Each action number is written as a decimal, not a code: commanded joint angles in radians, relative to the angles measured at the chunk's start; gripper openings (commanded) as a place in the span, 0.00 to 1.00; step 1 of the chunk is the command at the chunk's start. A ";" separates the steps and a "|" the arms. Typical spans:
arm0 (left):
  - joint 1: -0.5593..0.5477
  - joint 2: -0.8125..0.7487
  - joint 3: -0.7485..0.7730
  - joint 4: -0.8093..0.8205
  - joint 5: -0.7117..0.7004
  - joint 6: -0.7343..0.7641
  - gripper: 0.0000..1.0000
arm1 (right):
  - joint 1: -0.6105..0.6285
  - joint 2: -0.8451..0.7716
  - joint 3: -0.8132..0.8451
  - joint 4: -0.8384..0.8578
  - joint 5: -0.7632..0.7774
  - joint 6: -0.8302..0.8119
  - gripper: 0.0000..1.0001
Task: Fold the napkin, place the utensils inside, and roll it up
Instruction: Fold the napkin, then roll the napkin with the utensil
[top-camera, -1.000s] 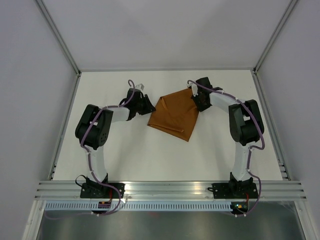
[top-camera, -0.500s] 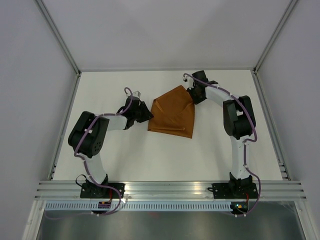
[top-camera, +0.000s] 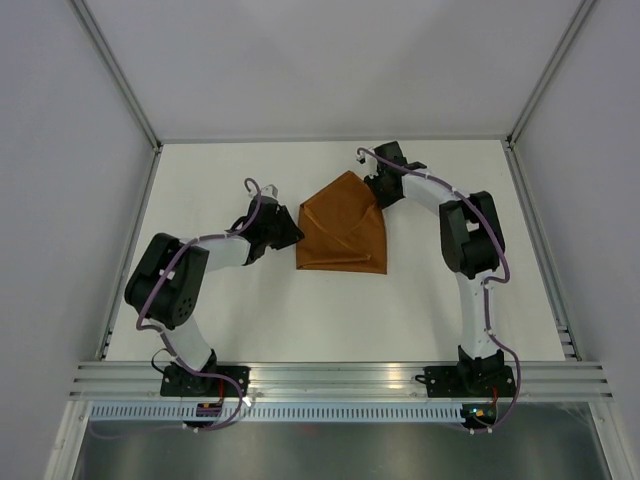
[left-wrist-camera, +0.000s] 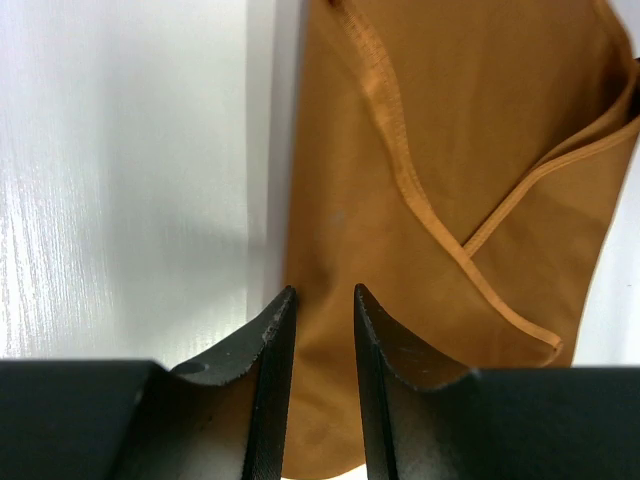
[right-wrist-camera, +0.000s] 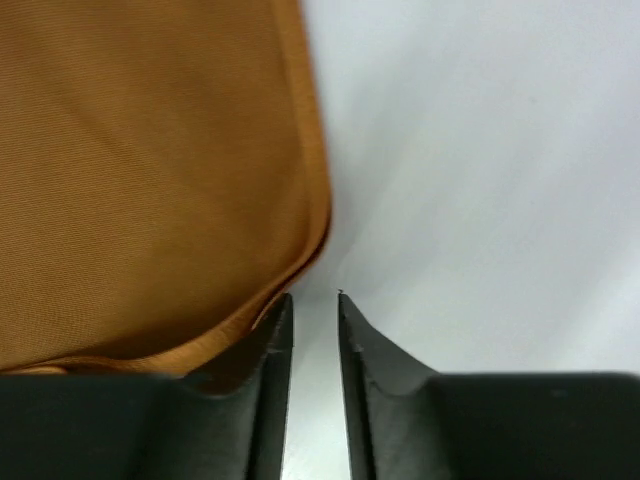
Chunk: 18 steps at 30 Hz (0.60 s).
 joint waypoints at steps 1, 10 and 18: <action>-0.003 -0.066 0.045 -0.030 -0.025 0.005 0.36 | -0.052 -0.045 -0.011 -0.007 0.050 0.018 0.34; 0.006 -0.116 0.151 -0.116 -0.044 0.065 0.40 | -0.083 -0.240 -0.138 0.026 0.018 -0.006 0.49; 0.029 -0.145 0.232 -0.171 -0.016 0.093 0.42 | -0.088 -0.458 -0.284 0.019 -0.210 -0.095 0.48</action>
